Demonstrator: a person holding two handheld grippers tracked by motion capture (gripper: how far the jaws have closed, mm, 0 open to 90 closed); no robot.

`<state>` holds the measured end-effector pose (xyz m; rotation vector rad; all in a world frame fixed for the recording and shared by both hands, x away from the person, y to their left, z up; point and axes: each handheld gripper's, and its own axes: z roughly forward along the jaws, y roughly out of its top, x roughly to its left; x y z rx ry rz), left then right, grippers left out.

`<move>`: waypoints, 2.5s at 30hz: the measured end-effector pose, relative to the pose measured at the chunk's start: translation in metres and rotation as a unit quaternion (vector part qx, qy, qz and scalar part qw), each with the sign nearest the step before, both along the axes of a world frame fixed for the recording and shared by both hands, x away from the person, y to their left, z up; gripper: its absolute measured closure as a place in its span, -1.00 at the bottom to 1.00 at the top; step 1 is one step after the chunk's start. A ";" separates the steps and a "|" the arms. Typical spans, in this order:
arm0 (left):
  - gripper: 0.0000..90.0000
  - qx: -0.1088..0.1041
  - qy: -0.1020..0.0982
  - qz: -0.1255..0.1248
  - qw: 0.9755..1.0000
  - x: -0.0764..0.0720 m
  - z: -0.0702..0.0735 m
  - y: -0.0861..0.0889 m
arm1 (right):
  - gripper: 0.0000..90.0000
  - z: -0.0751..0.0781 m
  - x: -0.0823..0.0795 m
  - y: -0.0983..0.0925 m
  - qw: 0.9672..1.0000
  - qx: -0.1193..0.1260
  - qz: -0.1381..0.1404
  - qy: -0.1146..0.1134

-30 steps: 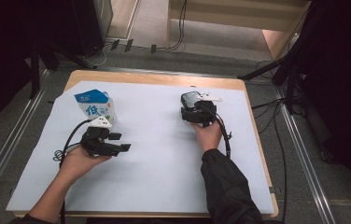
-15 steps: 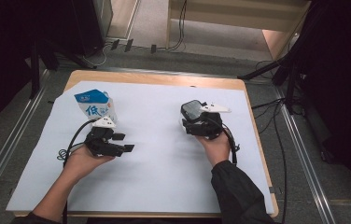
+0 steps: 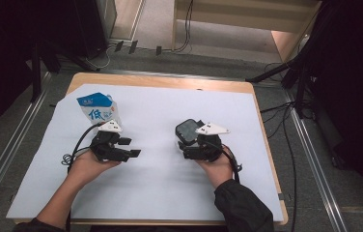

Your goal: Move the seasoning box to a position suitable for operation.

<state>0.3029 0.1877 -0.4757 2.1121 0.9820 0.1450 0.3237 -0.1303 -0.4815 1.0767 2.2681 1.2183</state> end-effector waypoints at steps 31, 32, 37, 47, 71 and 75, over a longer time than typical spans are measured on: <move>-0.11 0.000 -0.003 -0.001 1.000 0.000 0.001 -0.001 | -0.66 -0.019 -0.021 0.013 0.999 -0.001 0.026 0.020; -0.09 -0.001 -0.008 0.001 1.000 -0.001 0.002 -0.002 | -0.64 -0.015 -0.023 0.009 0.999 0.004 0.029 0.022; 0.19 -0.004 -0.012 -0.003 1.000 -0.005 0.008 -0.005 | -0.54 -0.006 -0.029 -0.004 0.998 0.006 0.046 0.032; 0.91 -0.018 -0.003 -0.023 1.000 -0.004 0.012 -0.020 | -0.07 0.009 -0.032 -0.034 0.998 0.024 0.053 0.030; 1.00 -0.031 0.011 -0.039 0.999 0.008 -0.002 -0.078 | 1.00 -0.004 0.022 -0.045 0.993 0.022 0.096 0.072; 1.00 -0.033 0.012 -0.039 0.999 0.009 -0.003 -0.080 | 1.00 -0.003 0.020 -0.039 0.993 0.011 0.097 0.061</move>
